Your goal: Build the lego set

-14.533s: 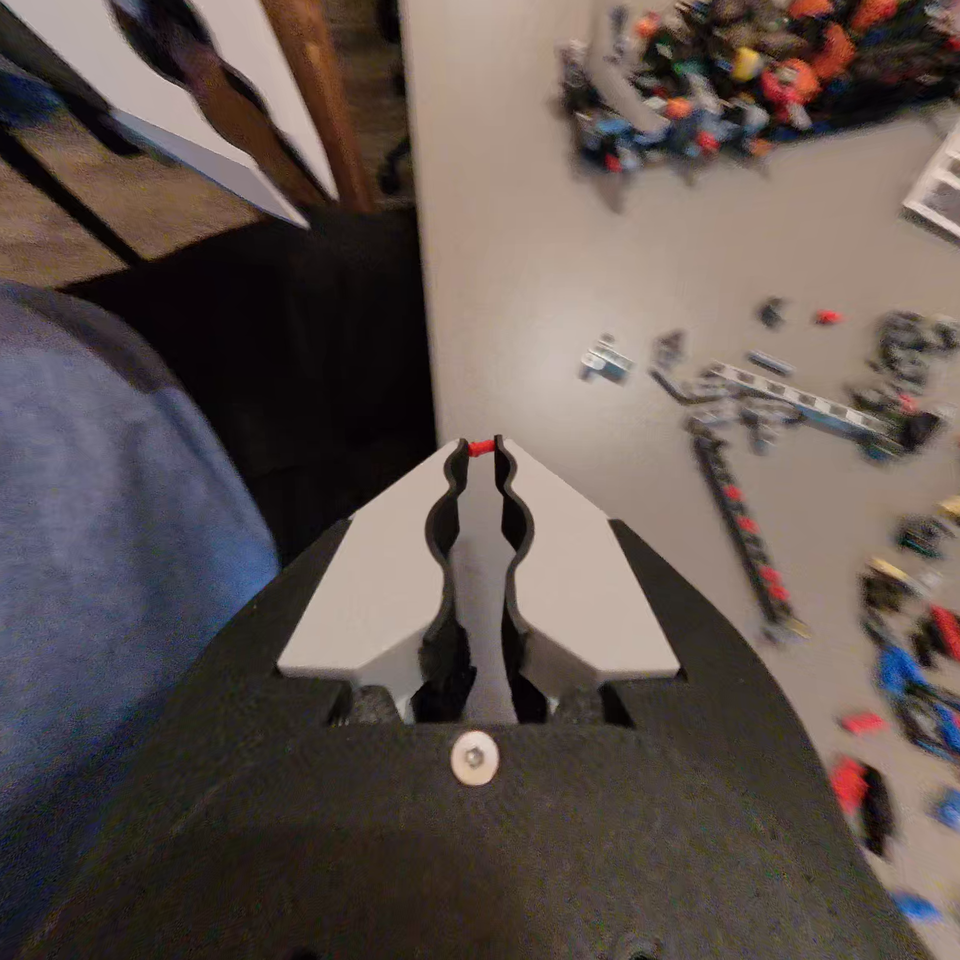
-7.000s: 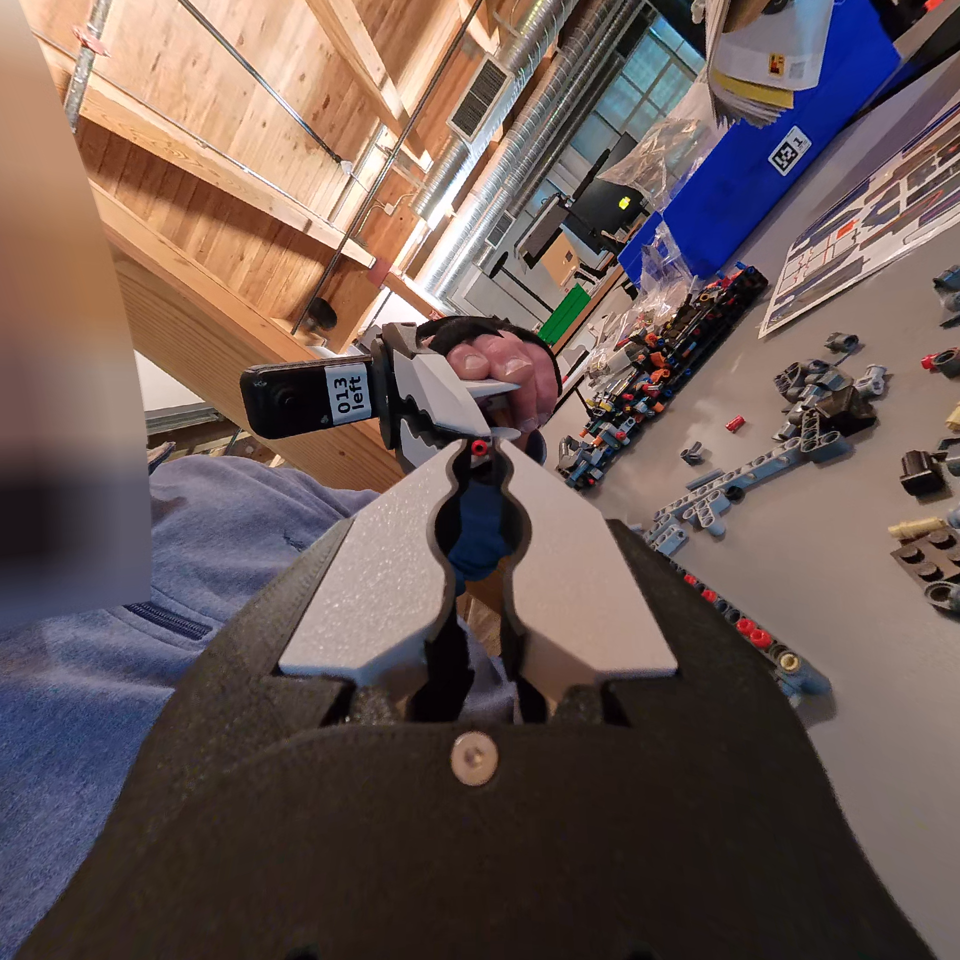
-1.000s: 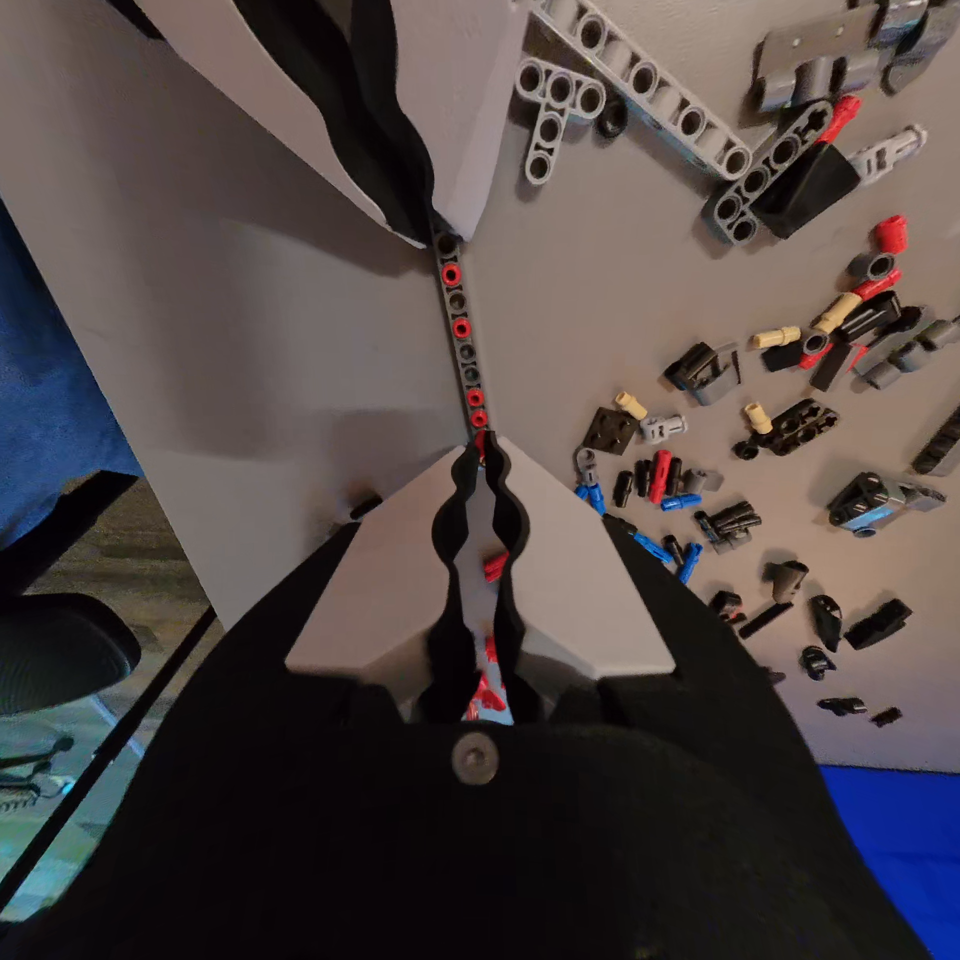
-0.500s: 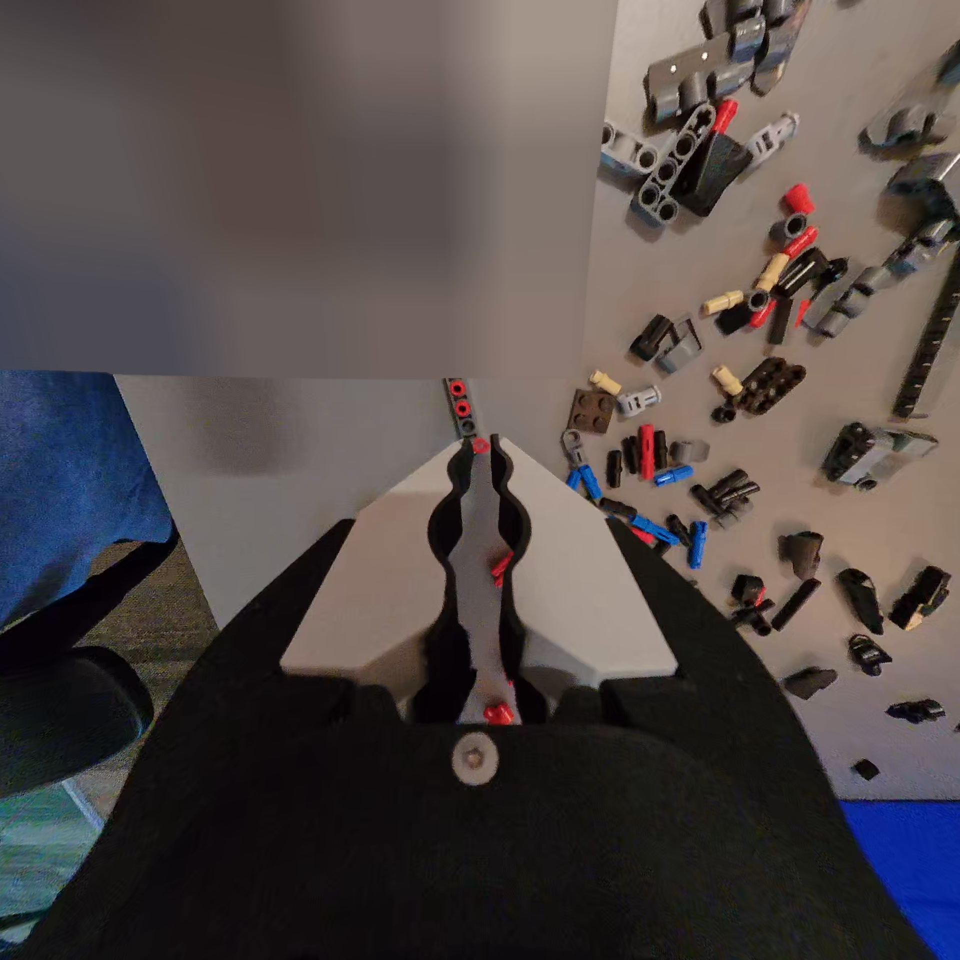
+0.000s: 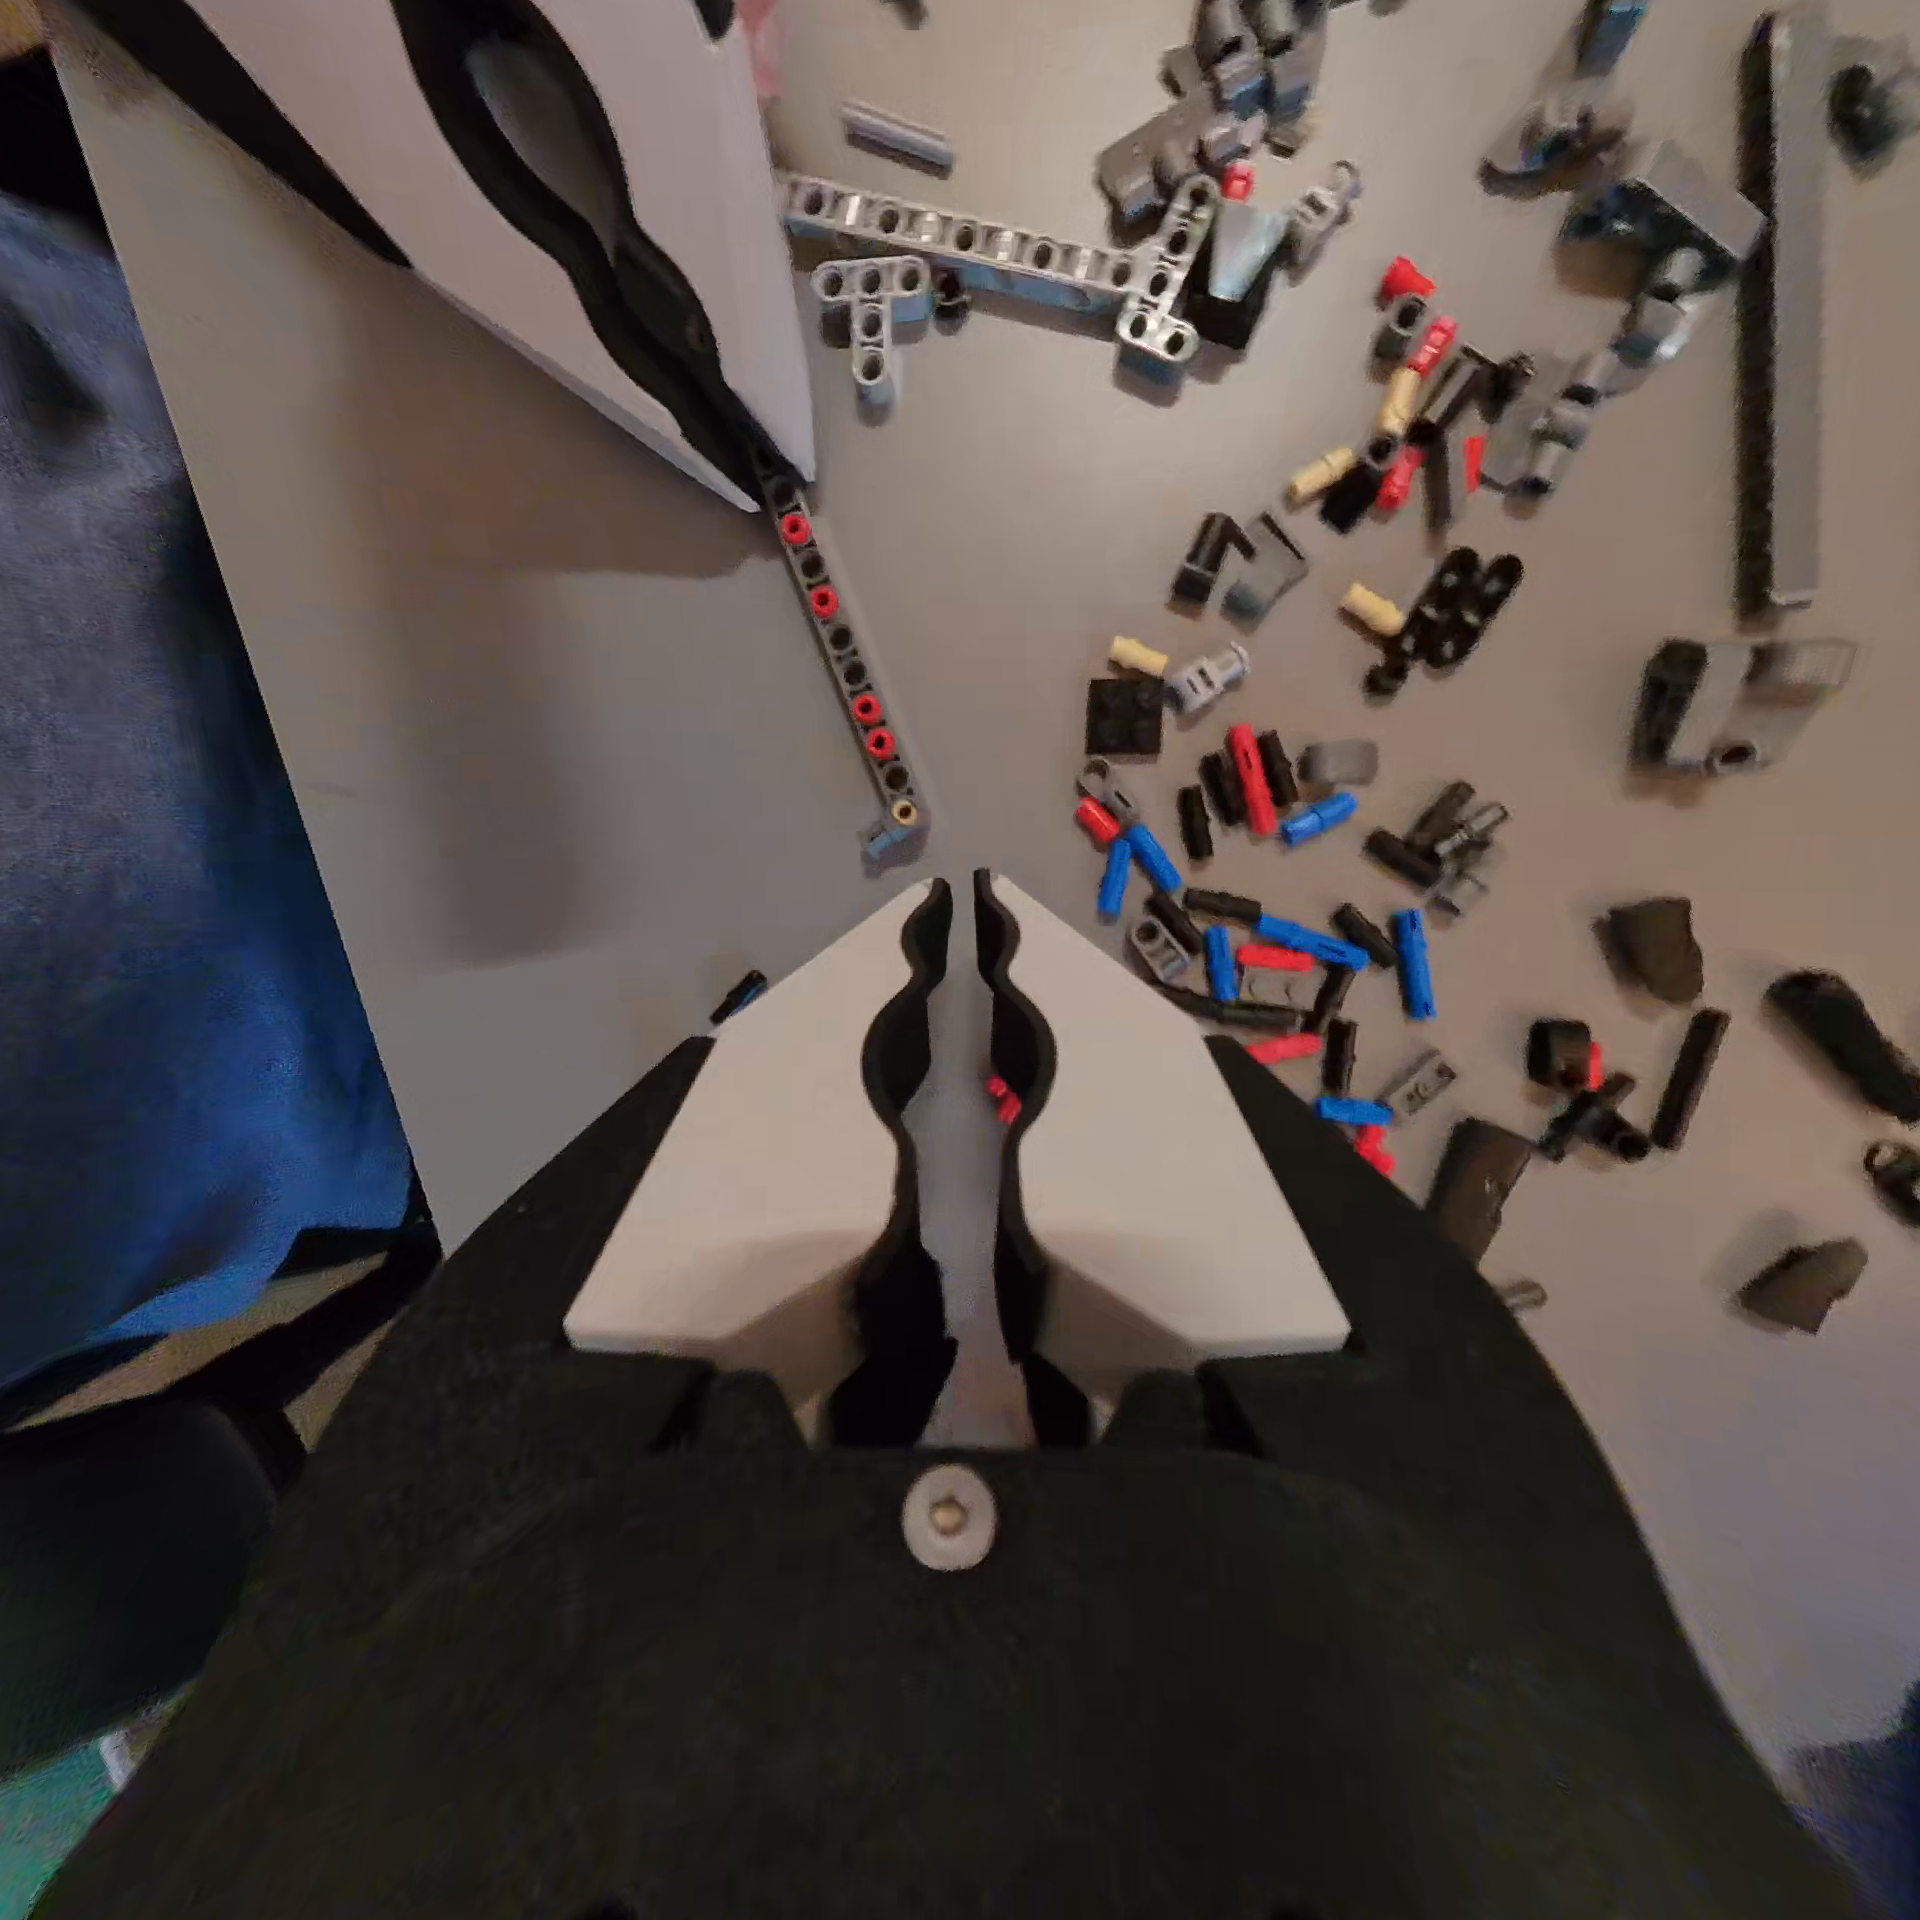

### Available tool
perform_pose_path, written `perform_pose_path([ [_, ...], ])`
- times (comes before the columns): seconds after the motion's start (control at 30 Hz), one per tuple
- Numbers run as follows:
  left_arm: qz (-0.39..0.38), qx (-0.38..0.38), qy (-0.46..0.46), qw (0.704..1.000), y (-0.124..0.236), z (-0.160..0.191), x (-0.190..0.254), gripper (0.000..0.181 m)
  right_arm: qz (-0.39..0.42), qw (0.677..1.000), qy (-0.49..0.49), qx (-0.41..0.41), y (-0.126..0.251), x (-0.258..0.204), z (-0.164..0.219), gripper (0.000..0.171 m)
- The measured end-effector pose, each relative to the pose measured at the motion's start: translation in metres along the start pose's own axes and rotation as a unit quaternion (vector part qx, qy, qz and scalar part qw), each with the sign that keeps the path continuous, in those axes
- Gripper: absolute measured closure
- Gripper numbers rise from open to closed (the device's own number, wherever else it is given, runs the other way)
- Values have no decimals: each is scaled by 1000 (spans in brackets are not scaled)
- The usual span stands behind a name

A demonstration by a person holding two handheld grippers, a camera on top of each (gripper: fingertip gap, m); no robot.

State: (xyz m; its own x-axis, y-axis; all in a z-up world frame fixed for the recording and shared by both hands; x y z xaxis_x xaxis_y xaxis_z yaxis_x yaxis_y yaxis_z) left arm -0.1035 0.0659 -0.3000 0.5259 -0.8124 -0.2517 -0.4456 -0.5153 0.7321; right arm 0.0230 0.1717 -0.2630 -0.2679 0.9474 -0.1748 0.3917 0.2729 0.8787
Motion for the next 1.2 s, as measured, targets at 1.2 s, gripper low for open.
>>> perform_pose_path([
  [1.2,-3,-14,28,999,2,5,-6,174,11,996,80,43,-31,20,-2,171],
])
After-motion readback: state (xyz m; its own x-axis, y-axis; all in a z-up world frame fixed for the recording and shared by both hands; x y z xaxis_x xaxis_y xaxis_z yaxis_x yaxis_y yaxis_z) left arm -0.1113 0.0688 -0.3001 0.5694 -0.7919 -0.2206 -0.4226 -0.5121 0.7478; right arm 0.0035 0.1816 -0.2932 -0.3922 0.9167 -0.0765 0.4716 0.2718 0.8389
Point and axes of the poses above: each gripper's, where its closed fingertips meet, y back along the fingers, z out of its underside, x = y × z across the jaws, the point moved 7 cm from there along y, back along the fingers, and after that the axes turned 4 degrees about -z, right-handed, at the moved point
